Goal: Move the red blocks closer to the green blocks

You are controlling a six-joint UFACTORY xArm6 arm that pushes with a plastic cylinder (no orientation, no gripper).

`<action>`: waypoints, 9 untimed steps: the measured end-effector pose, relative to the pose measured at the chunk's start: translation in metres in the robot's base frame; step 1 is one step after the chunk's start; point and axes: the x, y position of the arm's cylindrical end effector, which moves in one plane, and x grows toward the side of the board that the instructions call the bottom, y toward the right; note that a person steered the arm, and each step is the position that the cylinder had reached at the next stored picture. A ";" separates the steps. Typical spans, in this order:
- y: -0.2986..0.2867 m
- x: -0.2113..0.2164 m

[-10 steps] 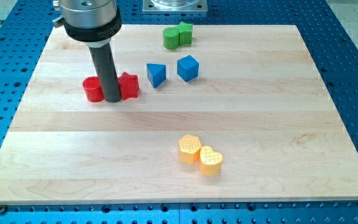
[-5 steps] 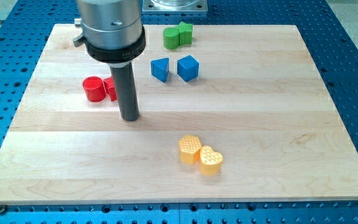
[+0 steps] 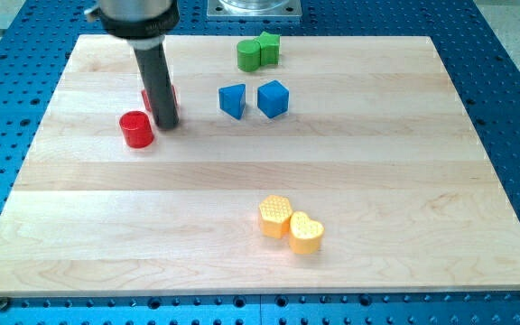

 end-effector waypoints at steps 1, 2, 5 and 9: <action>-0.013 -0.012; -0.035 -0.045; -0.095 -0.075; -0.053 -0.078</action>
